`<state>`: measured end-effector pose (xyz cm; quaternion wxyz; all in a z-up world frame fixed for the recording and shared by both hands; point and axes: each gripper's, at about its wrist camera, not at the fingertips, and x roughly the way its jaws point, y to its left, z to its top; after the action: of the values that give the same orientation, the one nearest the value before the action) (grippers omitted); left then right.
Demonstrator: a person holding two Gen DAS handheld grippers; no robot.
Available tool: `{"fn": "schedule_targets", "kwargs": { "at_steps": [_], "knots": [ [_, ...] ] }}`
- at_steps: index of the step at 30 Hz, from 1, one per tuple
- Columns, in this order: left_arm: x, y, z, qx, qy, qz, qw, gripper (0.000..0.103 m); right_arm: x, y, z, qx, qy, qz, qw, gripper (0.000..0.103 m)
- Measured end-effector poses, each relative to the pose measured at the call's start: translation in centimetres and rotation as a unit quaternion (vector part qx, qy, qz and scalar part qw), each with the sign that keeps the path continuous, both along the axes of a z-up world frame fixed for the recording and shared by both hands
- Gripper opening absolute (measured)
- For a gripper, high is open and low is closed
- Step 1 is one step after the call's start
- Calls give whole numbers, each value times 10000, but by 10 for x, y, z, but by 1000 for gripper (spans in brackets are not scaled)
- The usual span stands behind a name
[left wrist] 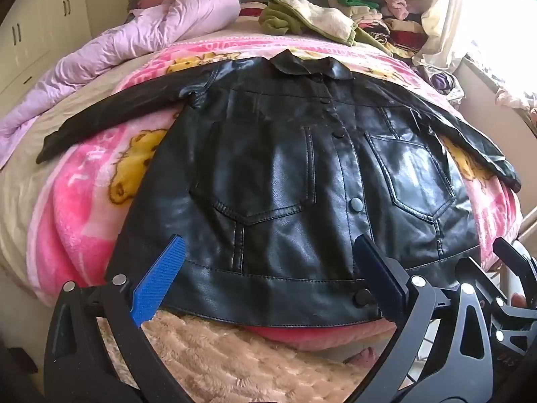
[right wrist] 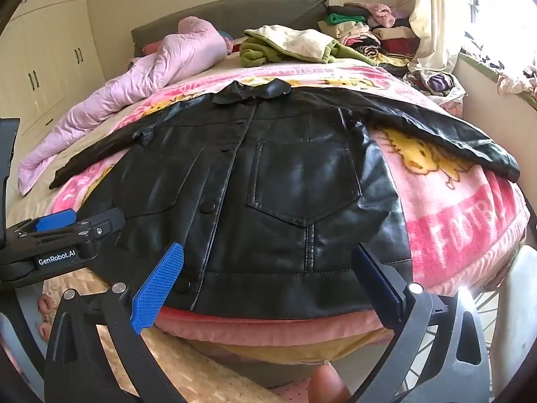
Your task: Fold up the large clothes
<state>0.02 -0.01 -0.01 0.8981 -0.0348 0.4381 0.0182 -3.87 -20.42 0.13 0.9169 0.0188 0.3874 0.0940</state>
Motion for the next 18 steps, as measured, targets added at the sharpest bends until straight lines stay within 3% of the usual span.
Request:
{"fn": "schedule_targets", "kwargs": {
  "at_steps": [18],
  "knots": [
    [1,-4,4,-25,-111,-82,9999,94,-2,1,6,2,-146,-20,9999,99]
  ]
}}
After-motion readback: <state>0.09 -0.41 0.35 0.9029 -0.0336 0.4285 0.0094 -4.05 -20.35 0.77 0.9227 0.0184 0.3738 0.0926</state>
